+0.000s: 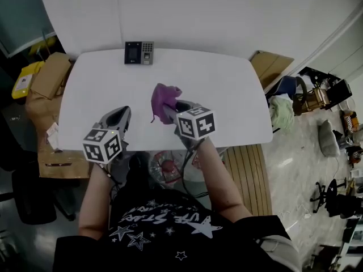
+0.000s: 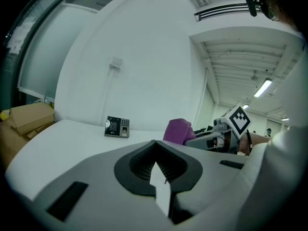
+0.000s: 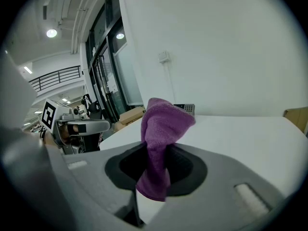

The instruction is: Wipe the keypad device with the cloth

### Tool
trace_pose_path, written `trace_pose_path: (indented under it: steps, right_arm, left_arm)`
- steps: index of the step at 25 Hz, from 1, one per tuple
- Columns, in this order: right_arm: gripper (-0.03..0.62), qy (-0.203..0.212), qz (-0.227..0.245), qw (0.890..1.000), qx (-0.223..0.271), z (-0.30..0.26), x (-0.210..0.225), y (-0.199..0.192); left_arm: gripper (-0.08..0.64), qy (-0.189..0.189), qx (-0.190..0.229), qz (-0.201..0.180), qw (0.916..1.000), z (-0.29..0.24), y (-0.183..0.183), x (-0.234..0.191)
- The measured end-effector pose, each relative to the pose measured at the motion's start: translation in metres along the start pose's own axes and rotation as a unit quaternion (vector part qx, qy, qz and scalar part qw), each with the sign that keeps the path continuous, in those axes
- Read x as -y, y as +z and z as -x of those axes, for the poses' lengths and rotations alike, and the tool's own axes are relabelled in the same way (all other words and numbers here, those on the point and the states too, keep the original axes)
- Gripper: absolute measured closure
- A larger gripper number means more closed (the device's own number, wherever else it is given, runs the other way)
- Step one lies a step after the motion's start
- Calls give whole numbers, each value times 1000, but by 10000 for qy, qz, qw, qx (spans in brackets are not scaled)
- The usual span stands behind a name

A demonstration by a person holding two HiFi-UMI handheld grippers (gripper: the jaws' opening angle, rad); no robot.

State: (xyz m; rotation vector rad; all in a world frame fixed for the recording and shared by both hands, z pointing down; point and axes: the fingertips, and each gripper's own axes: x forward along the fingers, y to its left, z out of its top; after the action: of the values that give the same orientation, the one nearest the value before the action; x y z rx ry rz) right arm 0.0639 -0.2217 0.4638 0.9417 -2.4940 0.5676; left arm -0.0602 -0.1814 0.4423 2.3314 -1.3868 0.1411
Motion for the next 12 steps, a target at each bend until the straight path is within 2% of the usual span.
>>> trace_pose_path:
  steps: [7, 12]
  right_arm:
    - [497, 259, 69, 9996, 22, 27, -33, -30]
    - [497, 376, 129, 9992, 36, 41, -48, -36]
  left_arm:
    - [554, 192, 62, 26, 9998, 41, -25, 28]
    - [554, 345, 145, 58, 9993, 66, -29, 39]
